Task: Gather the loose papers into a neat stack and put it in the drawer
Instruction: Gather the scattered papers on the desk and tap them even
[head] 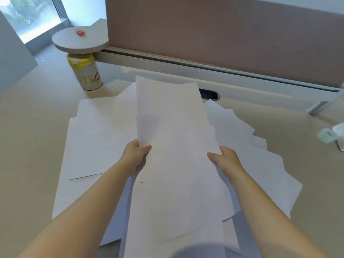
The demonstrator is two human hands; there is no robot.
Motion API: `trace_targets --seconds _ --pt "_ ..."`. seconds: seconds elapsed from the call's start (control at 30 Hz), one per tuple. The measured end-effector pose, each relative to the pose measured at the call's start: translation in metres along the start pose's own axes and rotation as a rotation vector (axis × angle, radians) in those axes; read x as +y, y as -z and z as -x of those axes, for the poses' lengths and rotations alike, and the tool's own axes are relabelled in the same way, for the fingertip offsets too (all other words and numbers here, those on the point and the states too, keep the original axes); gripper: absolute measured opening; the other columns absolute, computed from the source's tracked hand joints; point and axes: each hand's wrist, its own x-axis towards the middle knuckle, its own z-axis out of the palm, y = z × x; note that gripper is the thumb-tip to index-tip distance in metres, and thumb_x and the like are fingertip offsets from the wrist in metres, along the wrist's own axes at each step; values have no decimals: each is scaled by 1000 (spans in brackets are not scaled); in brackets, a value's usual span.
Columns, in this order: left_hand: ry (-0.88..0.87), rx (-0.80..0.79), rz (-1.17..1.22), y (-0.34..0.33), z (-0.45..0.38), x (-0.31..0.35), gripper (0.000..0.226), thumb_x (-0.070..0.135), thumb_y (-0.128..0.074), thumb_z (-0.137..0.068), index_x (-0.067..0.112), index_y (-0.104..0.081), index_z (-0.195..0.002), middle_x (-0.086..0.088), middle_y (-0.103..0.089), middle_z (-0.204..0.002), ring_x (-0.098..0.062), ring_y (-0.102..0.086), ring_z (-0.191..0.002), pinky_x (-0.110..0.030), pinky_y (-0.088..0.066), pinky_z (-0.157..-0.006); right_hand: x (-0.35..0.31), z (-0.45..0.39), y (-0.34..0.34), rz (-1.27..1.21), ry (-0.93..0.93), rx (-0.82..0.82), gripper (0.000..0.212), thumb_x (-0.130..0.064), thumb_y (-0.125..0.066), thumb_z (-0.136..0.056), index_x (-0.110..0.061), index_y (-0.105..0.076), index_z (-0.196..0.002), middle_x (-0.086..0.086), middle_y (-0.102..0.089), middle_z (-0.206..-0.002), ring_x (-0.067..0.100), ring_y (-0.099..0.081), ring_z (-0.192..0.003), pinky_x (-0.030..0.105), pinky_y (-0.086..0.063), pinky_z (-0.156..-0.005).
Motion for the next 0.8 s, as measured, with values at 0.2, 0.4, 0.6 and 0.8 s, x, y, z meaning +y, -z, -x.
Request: trace_targets --seconds 0.2,0.4,0.6,0.8 --pt "-65 74 -376 -72 2 1 17 19 -57 -86 4 -60 -95 -13 -63 -99 -31 -55 -98 -34 -41 -78 17 -11 75 201 -63 121 26 2 -53 -84 -7 -48 -60 5 -53 -70 23 -53 -74 33 -41 -78" --pt "-60 108 -1096 -84 1 -26 73 52 -34 -90 16 -8 -149 -13 0 -160 -37 5 -146 -48 -5 -118 44 -26 108 924 -267 82 75 -44 -44 -89 -16 -7 -149 13 8 -159 33 8 -146 45 -2 -118" --pt "-81 62 -1156 -96 12 -23 66 53 -31 -90 15 -23 -143 -6 -21 -156 -34 -19 -140 -42 -27 -108 41 -47 88 1002 -131 -28 77 -43 -38 -93 -14 5 -149 12 18 -158 31 17 -145 40 5 -118" --pt "-82 256 -888 -91 11 -12 48 39 -50 -87 6 -47 -121 -15 -55 -125 -35 -47 -121 -38 -39 -86 20 -60 75 714 63 -132 68 -25 -44 -94 -13 -5 -149 1 2 -160 18 -2 -148 32 -11 -118"
